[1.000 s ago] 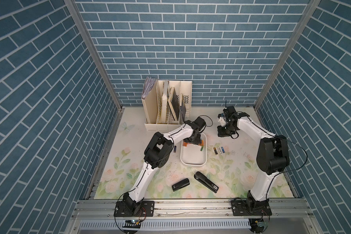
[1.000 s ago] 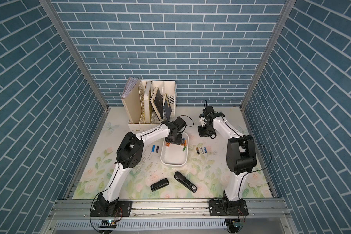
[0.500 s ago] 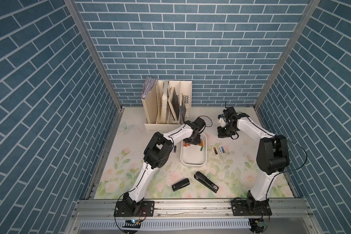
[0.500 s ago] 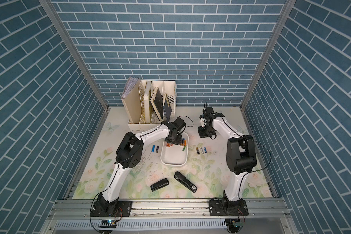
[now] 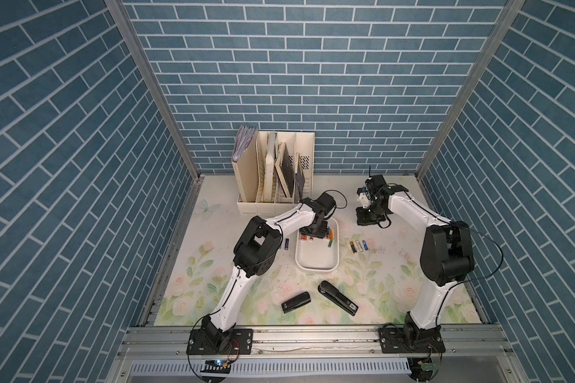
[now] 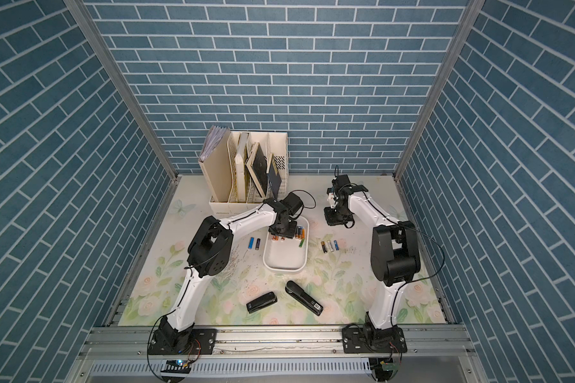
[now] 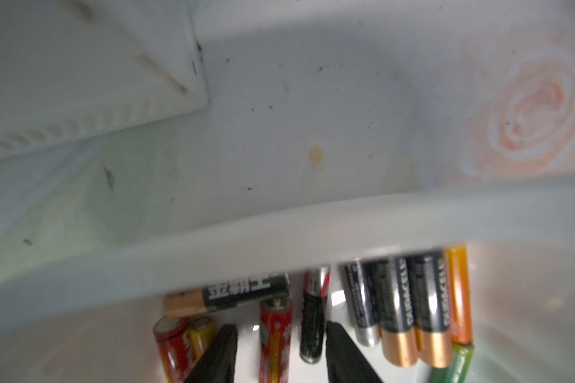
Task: Take the batteries out of the storage box
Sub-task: Pick up the battery from the storage box.
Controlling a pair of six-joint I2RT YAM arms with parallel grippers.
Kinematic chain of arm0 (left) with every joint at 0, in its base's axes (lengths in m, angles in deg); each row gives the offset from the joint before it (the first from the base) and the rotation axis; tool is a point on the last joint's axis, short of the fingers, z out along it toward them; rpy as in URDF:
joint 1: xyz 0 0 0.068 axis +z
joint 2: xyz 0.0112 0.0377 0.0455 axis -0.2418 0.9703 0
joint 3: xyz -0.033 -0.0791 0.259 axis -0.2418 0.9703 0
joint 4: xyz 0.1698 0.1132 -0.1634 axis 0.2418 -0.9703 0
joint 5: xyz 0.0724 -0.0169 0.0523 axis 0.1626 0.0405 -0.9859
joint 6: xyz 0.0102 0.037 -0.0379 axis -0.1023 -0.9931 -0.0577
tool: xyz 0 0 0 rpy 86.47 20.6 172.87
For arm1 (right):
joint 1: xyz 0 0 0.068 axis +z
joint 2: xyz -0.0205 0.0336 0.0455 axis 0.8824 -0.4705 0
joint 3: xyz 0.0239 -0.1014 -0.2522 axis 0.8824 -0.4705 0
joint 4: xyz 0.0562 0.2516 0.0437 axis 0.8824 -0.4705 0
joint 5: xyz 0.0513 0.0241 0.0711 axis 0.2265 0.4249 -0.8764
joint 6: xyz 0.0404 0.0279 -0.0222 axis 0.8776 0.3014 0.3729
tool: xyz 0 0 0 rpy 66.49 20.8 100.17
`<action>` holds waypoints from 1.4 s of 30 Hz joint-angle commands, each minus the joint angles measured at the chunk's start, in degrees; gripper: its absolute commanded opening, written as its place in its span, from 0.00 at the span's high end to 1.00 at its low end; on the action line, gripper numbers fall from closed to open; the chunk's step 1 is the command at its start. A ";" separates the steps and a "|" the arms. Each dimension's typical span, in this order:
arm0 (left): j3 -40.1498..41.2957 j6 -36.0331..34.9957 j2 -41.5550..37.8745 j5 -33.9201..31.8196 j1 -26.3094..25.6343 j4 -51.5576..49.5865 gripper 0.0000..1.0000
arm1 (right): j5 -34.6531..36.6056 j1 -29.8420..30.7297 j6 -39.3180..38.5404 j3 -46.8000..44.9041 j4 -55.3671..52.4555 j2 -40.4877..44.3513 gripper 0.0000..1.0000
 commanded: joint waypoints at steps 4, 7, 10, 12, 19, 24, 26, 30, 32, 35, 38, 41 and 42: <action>1.38 0.57 -3.03 1.01 0.23 0.39 0.57 | 0.18 -0.30 -1.89 -0.52 -0.36 1.53 0.74; 1.46 0.58 -2.92 1.12 0.23 0.25 0.61 | 0.25 -0.30 -1.92 -0.56 -0.45 1.67 0.74; 1.51 0.58 -2.88 1.12 0.19 0.33 0.64 | 0.29 -0.30 -1.89 -0.63 -0.41 1.71 0.74; 1.43 0.55 -2.61 0.97 0.19 0.18 0.65 | 0.22 -0.30 -1.83 -0.59 -0.48 1.71 0.74; 0.75 0.41 -1.46 0.42 0.23 -0.54 0.69 | 0.25 -0.30 -1.83 -0.67 -0.63 1.71 0.74; 0.56 0.24 -1.00 0.18 0.23 -0.78 0.71 | 0.21 -0.30 -1.83 -0.44 -0.63 1.62 0.74; 0.50 0.24 -0.79 0.24 0.23 -0.72 0.71 | 0.26 -0.31 -1.81 -0.39 -0.61 1.54 0.74; 0.32 0.08 -0.47 0.24 0.22 -0.96 0.71 | 0.15 -0.31 -1.84 -0.37 -0.64 1.46 0.74; 0.31 0.14 -0.35 0.15 0.19 -1.02 0.71 | 0.11 -0.30 -1.77 -0.25 -0.72 1.36 0.74; 0.30 0.10 -0.32 -0.02 0.21 -1.21 0.71 | 0.16 -0.30 -1.77 -0.17 -0.72 1.27 0.74; 0.17 0.17 -0.34 -0.28 0.23 -1.39 0.72 | 0.18 -0.30 -1.81 0.02 -0.79 1.11 0.74; -0.02 0.24 -0.22 -0.46 0.23 -1.59 0.73 | 0.25 -0.30 -1.79 0.36 -0.89 1.00 0.74; -0.09 0.24 -0.27 -0.46 0.23 -1.60 0.73 | 0.23 -0.30 -1.83 0.40 -0.88 1.00 0.74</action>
